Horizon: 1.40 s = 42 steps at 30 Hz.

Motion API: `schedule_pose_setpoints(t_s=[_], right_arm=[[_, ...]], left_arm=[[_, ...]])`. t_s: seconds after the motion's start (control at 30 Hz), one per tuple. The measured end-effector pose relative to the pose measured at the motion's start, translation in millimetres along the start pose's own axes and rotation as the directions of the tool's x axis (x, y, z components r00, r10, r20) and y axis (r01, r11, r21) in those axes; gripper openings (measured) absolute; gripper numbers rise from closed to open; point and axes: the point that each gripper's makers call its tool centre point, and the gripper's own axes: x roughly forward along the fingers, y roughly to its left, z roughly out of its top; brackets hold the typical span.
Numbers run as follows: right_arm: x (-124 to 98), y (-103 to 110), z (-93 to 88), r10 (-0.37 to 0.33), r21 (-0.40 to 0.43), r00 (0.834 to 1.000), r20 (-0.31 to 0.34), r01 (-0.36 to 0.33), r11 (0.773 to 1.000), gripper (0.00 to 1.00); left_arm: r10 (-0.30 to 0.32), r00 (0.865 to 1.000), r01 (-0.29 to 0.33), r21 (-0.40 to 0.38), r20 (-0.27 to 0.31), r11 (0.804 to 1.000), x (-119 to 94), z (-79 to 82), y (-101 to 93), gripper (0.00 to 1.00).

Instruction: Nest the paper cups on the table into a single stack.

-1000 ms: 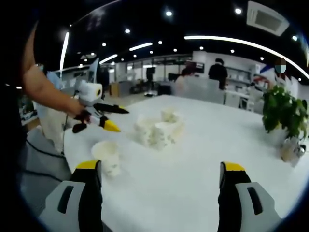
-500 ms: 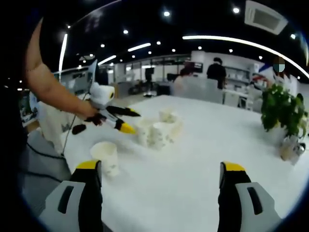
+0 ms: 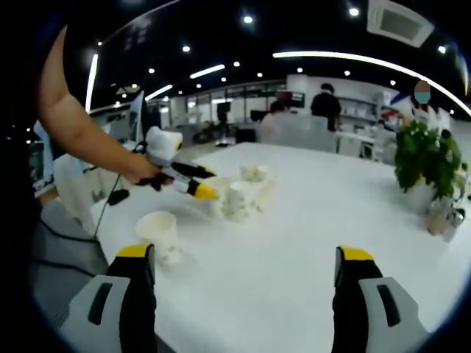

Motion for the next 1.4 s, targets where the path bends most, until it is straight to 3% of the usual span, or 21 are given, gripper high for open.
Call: schedule_pose_setpoints(t_s=[0.77,1.1,1.4], right_arm=[[3,5,3.6,0.015,-0.004,1.000,0.011,-0.015,1.000,1.00],[5,5,6.8,0.019,-0.009,0.999,0.025,-0.019,1.000,1.00],[15,5,9.8,0.036,-0.016,0.999,0.029,-0.035,0.999,1.00]], left_arm=[[0.011,0.999,-0.010,-0.023,0.031,1.000,-13,9.8,-3.6,0.45],[0.003,0.999,-0.002,-0.024,0.053,1.000,-27,23.7,-7.3,0.45],[-0.005,0.997,0.005,-0.005,0.082,1.000,-46,52.2,-10.6,0.44]])
